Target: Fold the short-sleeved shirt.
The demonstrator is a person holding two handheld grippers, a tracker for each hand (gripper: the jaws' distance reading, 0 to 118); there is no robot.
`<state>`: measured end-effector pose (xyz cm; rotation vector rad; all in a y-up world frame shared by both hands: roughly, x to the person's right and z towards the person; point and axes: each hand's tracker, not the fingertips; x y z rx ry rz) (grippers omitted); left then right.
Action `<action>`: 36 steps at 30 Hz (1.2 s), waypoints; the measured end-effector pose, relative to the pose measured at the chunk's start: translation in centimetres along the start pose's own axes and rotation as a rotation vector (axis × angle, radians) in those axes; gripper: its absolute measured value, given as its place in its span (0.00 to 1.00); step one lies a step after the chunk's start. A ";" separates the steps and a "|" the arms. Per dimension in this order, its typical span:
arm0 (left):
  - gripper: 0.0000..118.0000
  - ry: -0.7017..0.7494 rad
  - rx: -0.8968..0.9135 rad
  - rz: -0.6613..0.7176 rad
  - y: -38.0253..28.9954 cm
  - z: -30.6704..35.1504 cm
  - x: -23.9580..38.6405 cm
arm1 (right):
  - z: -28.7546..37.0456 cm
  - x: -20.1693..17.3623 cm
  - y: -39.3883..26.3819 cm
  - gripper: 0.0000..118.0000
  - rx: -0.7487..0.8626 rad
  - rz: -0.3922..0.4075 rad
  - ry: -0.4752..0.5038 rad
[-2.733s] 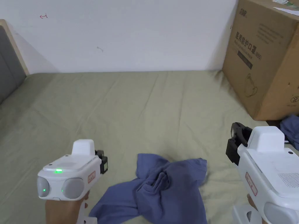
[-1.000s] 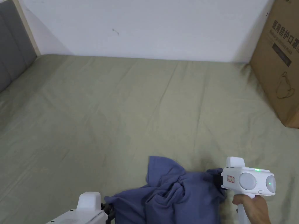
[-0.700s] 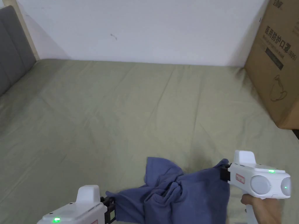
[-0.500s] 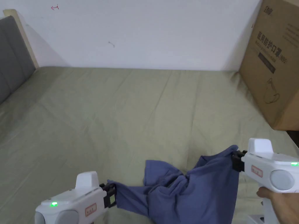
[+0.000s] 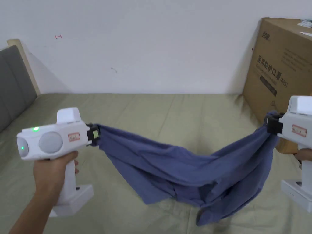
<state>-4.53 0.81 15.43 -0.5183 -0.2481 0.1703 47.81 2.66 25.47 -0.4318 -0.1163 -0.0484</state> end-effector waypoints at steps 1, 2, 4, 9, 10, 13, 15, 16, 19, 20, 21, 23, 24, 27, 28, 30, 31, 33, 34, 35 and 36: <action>0.02 0.003 0.012 0.007 1.3 -0.3 0.1 | -0.2 0.0 0.9 0.02 0.018 0.005 -0.017; 0.02 0.001 0.041 0.031 2.9 -0.7 0.1 | -0.5 0.0 2.0 0.02 0.041 0.011 -0.032; 0.02 0.002 0.058 0.025 5.9 -1.3 0.4 | -0.9 0.1 4.2 0.02 0.068 0.011 -0.042; 0.02 0.066 0.134 -0.040 12.9 -2.7 1.5 | -1.8 -0.2 9.3 0.02 0.147 0.046 -0.094; 0.02 0.075 0.143 -0.045 13.9 -2.8 1.6 | -2.0 -0.2 9.9 0.02 0.156 0.049 -0.101; 0.02 0.110 0.163 -0.062 16.4 -3.5 1.5 | -2.8 -0.5 11.7 0.02 0.179 0.073 -0.120; 0.02 0.132 0.180 -0.069 17.6 -4.1 1.4 | -3.5 -1.0 12.3 0.02 0.181 0.090 -0.124; 0.02 0.150 0.180 -0.081 17.9 -4.6 1.3 | -3.9 -1.2 12.3 0.02 0.181 0.093 -0.128; 0.02 0.197 0.175 -0.138 18.1 -6.1 1.2 | -5.7 -1.4 11.7 0.02 0.182 0.079 -0.127; 0.02 0.197 0.175 -0.137 17.9 -6.7 0.8 | -6.3 -1.5 11.3 0.02 0.178 0.075 -0.126; 0.02 0.203 0.171 -0.148 17.4 -7.4 0.6 | -7.0 -1.7 10.9 0.02 0.166 0.071 -0.124; 0.02 0.208 0.143 -0.148 16.3 -8.7 0.0 | -8.4 -2.0 9.5 0.02 0.150 0.067 -0.126; 0.02 0.213 0.127 -0.142 15.6 -9.7 -0.6 | -9.1 -2.2 8.7 0.02 0.133 0.067 -0.127; 0.02 0.215 0.075 -0.120 13.0 -11.9 -1.9 | -11.4 -2.4 6.2 0.02 0.087 0.056 -0.123; 0.02 0.216 0.051 -0.113 12.1 -12.6 -2.4 | -12.1 -2.5 5.4 0.02 0.073 0.059 -0.124; 0.02 0.227 0.013 -0.113 9.9 -14.0 -3.3 | -13.0 -3.2 3.3 0.02 0.044 0.067 -0.133; 0.02 0.231 -0.004 -0.116 8.8 -14.5 -3.7 | -13.4 -3.2 2.3 0.02 0.022 0.069 -0.130; 0.02 0.229 -0.065 -0.092 6.1 -15.1 -4.5 | -14.2 -3.1 -0.1 0.02 -0.014 0.053 -0.122; 0.02 0.227 -0.074 -0.079 4.9 -15.3 -5.0 | -14.3 -3.1 -1.3 0.02 -0.030 0.036 -0.119; 0.02 0.230 -0.092 -0.078 3.4 -15.4 -5.4 | -14.5 -3.0 -2.6 0.02 -0.055 0.011 -0.112; 0.02 0.236 -0.110 -0.071 1.8 -15.2 -5.7 | -14.5 -2.9 -3.9 0.02 -0.081 -0.012 -0.114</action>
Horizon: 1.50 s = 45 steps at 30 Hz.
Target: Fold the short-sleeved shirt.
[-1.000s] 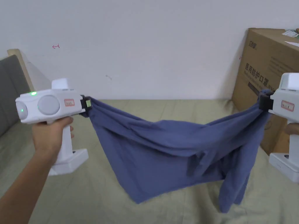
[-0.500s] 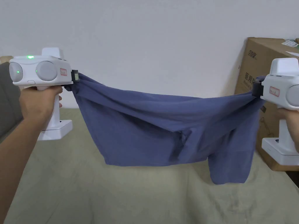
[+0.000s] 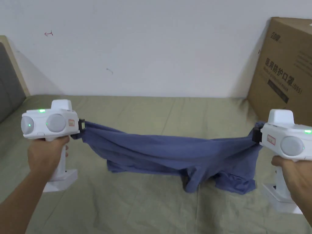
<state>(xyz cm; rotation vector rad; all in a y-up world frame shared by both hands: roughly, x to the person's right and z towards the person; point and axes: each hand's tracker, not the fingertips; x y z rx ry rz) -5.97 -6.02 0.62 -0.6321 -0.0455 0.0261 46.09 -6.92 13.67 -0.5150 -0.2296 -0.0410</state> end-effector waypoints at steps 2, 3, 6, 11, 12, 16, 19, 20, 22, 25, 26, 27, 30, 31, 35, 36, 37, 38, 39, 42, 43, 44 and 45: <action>0.02 -0.001 -0.031 0.001 -2.7 0.0 -0.5 | 0.0 0.5 -2.3 0.02 -0.014 -0.017 0.003; 0.02 -0.008 -0.050 -0.001 -4.3 0.1 -0.9 | 0.2 0.7 -3.6 0.02 -0.029 -0.034 0.007; 0.02 -0.023 -0.099 0.017 -8.7 1.4 -1.8 | 1.5 1.5 -7.0 0.02 -0.060 -0.052 0.016; 0.02 -0.031 -0.140 0.053 -15.0 5.0 -3.1 | 5.0 2.5 -11.7 0.02 -0.097 -0.083 0.032; 0.02 -0.032 -0.143 0.054 -16.3 4.8 -4.0 | 5.9 2.7 -12.5 0.02 -0.106 -0.085 0.037; 0.02 -0.023 -0.161 0.048 -20.5 7.4 -5.0 | 9.2 3.1 -15.6 0.02 -0.114 -0.086 0.036; 0.02 -0.014 -0.180 0.020 -23.4 9.5 -5.7 | 11.6 3.6 -17.6 0.02 -0.123 -0.110 0.040; 0.02 -0.023 -0.189 0.036 -24.1 10.3 -6.0 | 12.4 3.7 -18.2 0.02 -0.124 -0.112 0.041; 0.02 -0.022 -0.195 0.053 -25.4 11.6 -6.4 | 13.9 3.8 -19.6 0.02 -0.130 -0.109 0.041; 0.02 -0.010 -0.193 0.019 -27.2 14.1 -6.4 | 16.0 3.9 -21.6 0.02 -0.149 -0.109 0.040; 0.02 -0.014 -0.192 0.013 -27.7 14.9 -6.5 | 16.8 3.9 -22.3 0.02 -0.156 -0.112 0.038; 0.02 -0.018 -0.195 0.006 -28.2 15.8 -6.7 | 17.5 3.9 -23.0 0.02 -0.164 -0.117 0.035; 0.02 -0.013 -0.199 -0.003 -29.6 17.9 -6.9 | 19.4 4.1 -25.2 0.02 -0.191 -0.114 0.021; 0.02 -0.008 -0.206 -0.003 -30.1 18.3 -7.1 | 19.9 4.1 -25.9 0.02 -0.206 -0.107 0.015; 0.02 0.010 -0.250 0.029 -32.0 19.4 -7.9 | 20.9 4.4 -28.8 0.02 -0.293 -0.110 -0.002; 0.02 0.009 -0.261 0.038 -32.5 19.7 -7.8 | 20.9 4.5 -29.6 0.02 -0.319 -0.113 -0.011; 0.02 0.012 -0.268 0.040 -32.8 19.6 -7.8 | 20.8 4.6 -30.2 0.02 -0.339 -0.118 -0.019; 0.02 0.018 -0.285 0.045 -33.1 19.4 -7.8 | 20.4 4.5 -30.9 0.02 -0.382 -0.117 -0.026; 0.02 0.023 -0.311 0.044 -33.4 18.9 -7.7 | 19.8 4.5 -31.5 0.02 -0.416 -0.116 -0.032; 0.03 0.043 -0.374 0.019 -34.3 17.2 -7.4 | 18.3 3.8 -32.4 0.03 -0.490 -0.110 -0.045; 0.03 0.045 -0.398 0.012 -34.5 16.7 -7.3 | 17.9 3.6 -32.5 0.03 -0.513 -0.095 -0.051; 0.03 0.049 -0.441 0.010 -34.7 16.0 -7.2 | 17.5 3.5 -32.4 0.03 -0.518 -0.093 -0.053; 0.03 0.044 -0.456 0.023 -34.8 15.6 -7.2 | 17.4 3.3 -32.3 0.03 -0.524 -0.091 -0.055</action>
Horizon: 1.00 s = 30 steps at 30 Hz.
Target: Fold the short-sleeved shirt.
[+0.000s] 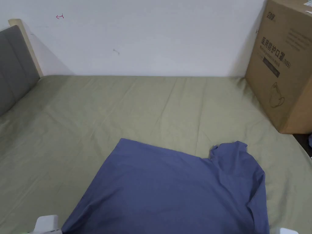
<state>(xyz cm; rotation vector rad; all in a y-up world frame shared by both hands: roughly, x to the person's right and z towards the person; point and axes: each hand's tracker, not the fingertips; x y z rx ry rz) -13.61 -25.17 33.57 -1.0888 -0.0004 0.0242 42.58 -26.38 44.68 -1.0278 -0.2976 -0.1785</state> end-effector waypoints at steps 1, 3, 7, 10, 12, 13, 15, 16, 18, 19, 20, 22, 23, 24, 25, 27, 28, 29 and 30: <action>0.04 -0.010 -0.039 0.006 0.1 -0.4 0.0 | 0.0 -0.1 0.2 0.03 -0.005 0.002 -0.004; 0.18 -0.001 -0.018 0.023 0.5 0.1 0.3 | 0.9 -0.1 0.8 0.10 0.009 -0.013 -0.017; 0.76 -0.037 0.089 0.016 1.9 2.9 1.5 | 3.8 0.3 2.9 0.66 0.157 0.002 0.007; 0.83 -0.059 0.208 0.016 3.7 5.8 2.6 | 7.5 -0.3 5.0 0.71 0.280 0.015 0.017; 0.83 -0.075 0.290 0.001 5.2 8.1 3.7 | 9.9 -0.5 6.6 0.71 0.373 0.020 0.014; 0.83 -0.085 0.328 -0.008 5.8 9.0 4.2 | 11.1 -0.8 7.2 0.71 0.411 0.026 0.023; 0.83 -0.105 0.422 -0.030 7.1 11.1 5.5 | 13.2 -1.1 8.4 0.71 0.498 0.046 0.024; 0.83 -0.111 0.462 -0.044 7.7 12.0 6.1 | 14.1 -1.3 8.9 0.71 0.539 0.055 0.012; 0.83 -0.127 0.533 -0.052 8.5 13.4 7.2 | 15.5 -1.6 9.6 0.71 0.609 0.077 0.001; 0.82 -0.136 0.569 -0.062 8.9 13.8 7.8 | 16.0 -1.8 9.8 0.71 0.636 0.087 -0.005; 0.80 -0.141 0.609 -0.073 9.2 14.2 8.4 | 16.5 -1.9 10.0 0.70 0.661 0.088 -0.018; 0.63 -0.143 0.671 -0.113 9.6 14.8 9.5 | 17.0 -2.2 10.3 0.65 0.698 0.095 -0.028; 0.48 -0.145 0.699 -0.133 9.9 14.8 10.2 | 17.2 -2.3 10.4 0.58 0.713 0.099 -0.032; 0.24 -0.153 0.711 -0.155 10.1 14.8 10.9 | 17.2 -2.5 10.4 0.41 0.727 0.102 -0.043; 0.12 -0.155 0.713 -0.163 10.3 14.7 11.4 | 17.2 -2.6 10.6 0.22 0.737 0.104 -0.050; 0.01 -0.174 0.715 -0.173 10.8 14.0 12.4 | 16.9 -2.7 11.0 0.00 0.737 0.110 -0.061; 0.00 -0.191 0.714 -0.173 11.1 13.7 12.7 | 16.6 -2.7 11.1 0.00 0.735 0.107 -0.051; 0.00 -0.225 0.697 -0.167 11.6 13.3 13.0 | 16.3 -2.6 11.3 0.00 0.738 0.106 -0.036; 0.00 -0.253 0.668 -0.153 12.2 12.7 13.3 | 15.9 -2.6 11.5 0.00 0.732 0.102 -0.023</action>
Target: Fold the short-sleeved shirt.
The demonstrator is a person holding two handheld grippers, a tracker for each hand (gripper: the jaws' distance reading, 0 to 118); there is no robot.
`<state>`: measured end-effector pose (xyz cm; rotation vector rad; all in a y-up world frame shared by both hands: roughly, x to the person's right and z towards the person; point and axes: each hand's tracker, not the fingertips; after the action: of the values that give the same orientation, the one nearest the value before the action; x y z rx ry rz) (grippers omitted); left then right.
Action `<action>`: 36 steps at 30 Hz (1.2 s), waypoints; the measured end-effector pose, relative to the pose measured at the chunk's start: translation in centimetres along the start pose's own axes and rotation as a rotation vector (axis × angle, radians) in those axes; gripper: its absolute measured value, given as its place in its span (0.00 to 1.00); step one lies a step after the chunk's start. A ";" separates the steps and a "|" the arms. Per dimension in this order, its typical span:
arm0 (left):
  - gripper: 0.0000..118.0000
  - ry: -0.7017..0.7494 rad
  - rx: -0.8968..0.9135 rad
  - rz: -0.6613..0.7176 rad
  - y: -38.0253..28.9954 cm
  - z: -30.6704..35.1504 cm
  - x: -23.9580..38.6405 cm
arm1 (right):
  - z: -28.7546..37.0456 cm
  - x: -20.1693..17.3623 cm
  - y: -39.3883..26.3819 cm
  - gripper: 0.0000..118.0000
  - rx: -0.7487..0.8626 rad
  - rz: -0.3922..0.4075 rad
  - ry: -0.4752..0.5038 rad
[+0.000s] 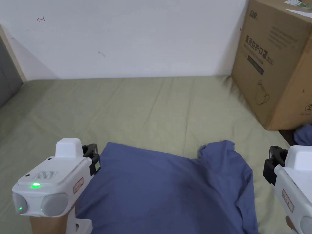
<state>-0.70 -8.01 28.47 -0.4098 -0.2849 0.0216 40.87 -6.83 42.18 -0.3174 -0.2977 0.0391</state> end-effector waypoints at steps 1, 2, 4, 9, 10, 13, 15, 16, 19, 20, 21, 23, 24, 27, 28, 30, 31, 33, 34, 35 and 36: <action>0.00 -0.011 -0.024 0.013 0.1 -1.3 -0.1 | -0.4 -0.1 -0.1 0.00 -0.003 -0.004 -0.005; 0.00 -0.018 -0.043 0.029 0.2 -2.6 -0.2 | -0.8 -0.2 -0.2 0.00 -0.006 -0.005 -0.009; 0.00 -0.040 -0.089 0.044 0.7 -5.5 -0.5 | -1.9 0.0 -0.3 0.00 -0.023 0.000 -0.008; 0.00 -0.046 -0.217 0.040 2.1 -15.2 -2.1 | -4.9 0.2 -0.9 0.00 -0.064 0.003 -0.010; 0.00 -0.045 -0.249 0.040 2.3 -17.4 -2.5 | -5.6 0.3 -1.0 0.00 -0.073 0.007 -0.011; 0.00 -0.045 -0.352 0.031 2.5 -23.1 -3.7 | -7.4 0.4 -1.3 0.00 -0.098 0.012 -0.017; 0.00 -0.032 -0.362 0.020 2.3 -26.4 -4.3 | -8.7 0.5 -1.7 0.00 -0.114 0.018 -0.026; 0.00 -0.028 -0.401 0.001 2.2 -27.9 -4.6 | -9.3 0.6 -1.8 0.00 -0.121 0.021 -0.030; 0.30 -0.009 -0.552 0.020 1.4 -32.2 -5.5 | -10.9 0.8 -2.4 0.00 -0.145 0.034 -0.043; 0.55 -0.007 -0.580 0.046 0.9 -33.6 -6.0 | -11.4 0.9 -2.7 0.00 -0.156 0.038 -0.044; 0.79 0.020 -0.624 0.054 0.3 -34.2 -6.0 | -11.8 1.0 -3.0 0.00 -0.167 0.043 -0.048; 0.88 0.070 -0.650 0.044 -0.6 -35.7 -6.3 | -12.3 1.0 -3.5 0.00 -0.181 0.062 -0.053; 0.88 0.079 -0.635 0.026 -1.0 -36.0 -6.4 | -12.5 1.1 -3.8 0.00 -0.190 0.071 -0.056; 0.48 0.089 -0.682 -0.026 -2.2 -36.7 -6.0 | -13.0 1.3 -4.6 0.00 -0.216 0.077 -0.062; 0.28 0.078 -0.688 -0.024 -2.5 -36.8 -5.7 | -13.1 1.4 -4.8 0.00 -0.223 0.078 -0.065; 0.23 0.008 -0.717 -0.024 -3.2 -36.6 -5.5 | -13.4 1.5 -5.2 0.00 -0.239 0.077 -0.072; 0.22 0.053 -0.686 -0.036 -3.2 -36.3 -5.2 | -13.6 1.6 -5.2 0.00 -0.250 0.073 -0.071; 0.08 0.047 -0.676 -0.033 -3.2 -36.1 -5.2 | -14.0 2.0 -5.3 0.00 -0.267 0.054 -0.067; 0.01 0.038 -0.668 -0.026 -2.9 -35.8 -5.3 | -14.4 2.2 -5.3 0.00 -0.275 0.035 -0.065; 0.00 0.042 -0.637 -0.019 -2.8 -35.2 -5.2 | -15.0 2.4 -5.3 0.00 -0.288 0.014 -0.063; 0.00 0.038 -0.585 -0.012 -2.4 -34.3 -5.1 | -15.9 2.7 -5.4 0.00 -0.319 -0.005 -0.057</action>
<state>3.82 -23.99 -2.03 -0.9882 -0.2525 -0.0832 48.12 -16.49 30.22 -0.6327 -0.3618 -0.0045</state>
